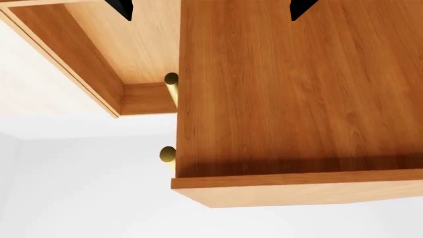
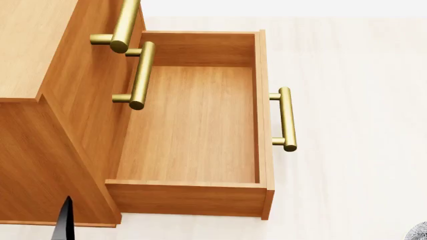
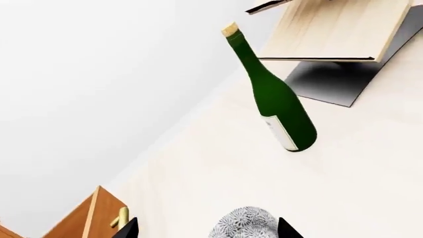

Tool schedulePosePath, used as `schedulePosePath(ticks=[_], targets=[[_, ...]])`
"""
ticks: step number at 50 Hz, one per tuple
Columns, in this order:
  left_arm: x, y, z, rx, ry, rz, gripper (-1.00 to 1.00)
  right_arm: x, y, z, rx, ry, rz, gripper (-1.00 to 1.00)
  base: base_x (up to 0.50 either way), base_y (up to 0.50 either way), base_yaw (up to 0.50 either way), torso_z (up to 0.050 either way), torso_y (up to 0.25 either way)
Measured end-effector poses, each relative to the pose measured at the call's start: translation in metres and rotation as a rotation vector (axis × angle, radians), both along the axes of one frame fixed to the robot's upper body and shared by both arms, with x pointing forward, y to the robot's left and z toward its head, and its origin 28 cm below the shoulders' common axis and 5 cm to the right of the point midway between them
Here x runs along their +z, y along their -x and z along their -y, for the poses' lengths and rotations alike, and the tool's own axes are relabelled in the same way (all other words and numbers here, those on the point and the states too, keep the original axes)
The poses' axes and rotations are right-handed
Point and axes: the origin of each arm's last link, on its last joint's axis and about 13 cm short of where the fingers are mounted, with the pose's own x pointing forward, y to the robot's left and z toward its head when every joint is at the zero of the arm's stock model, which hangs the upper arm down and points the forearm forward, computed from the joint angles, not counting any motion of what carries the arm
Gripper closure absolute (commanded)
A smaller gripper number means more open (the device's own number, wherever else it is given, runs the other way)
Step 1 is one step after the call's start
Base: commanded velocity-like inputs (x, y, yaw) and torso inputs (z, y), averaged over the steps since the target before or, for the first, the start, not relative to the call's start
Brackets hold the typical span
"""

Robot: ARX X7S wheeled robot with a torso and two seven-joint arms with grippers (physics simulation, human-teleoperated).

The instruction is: Put the bowl in the bottom drawer of the cabinet and close it.

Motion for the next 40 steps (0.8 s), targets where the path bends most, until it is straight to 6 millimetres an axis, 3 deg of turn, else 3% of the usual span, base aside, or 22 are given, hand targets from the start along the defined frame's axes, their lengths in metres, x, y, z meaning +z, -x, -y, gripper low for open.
schedulePosePath(ticks=[21,40], targets=[[0.001,0.0,0.0,0.001,0.001,0.001,-1.0,-0.01,0.002,0.004,-0.057,-0.078,-0.024,-1.0,0.0,0.0,0.0,0.0,0.0],[0.001,0.001,0.0,0.0,0.002,0.0,-1.0,-0.024,-0.011,0.002,-0.049,-0.112,-0.081,-1.0,0.0,0.0,0.0,0.0,0.0]])
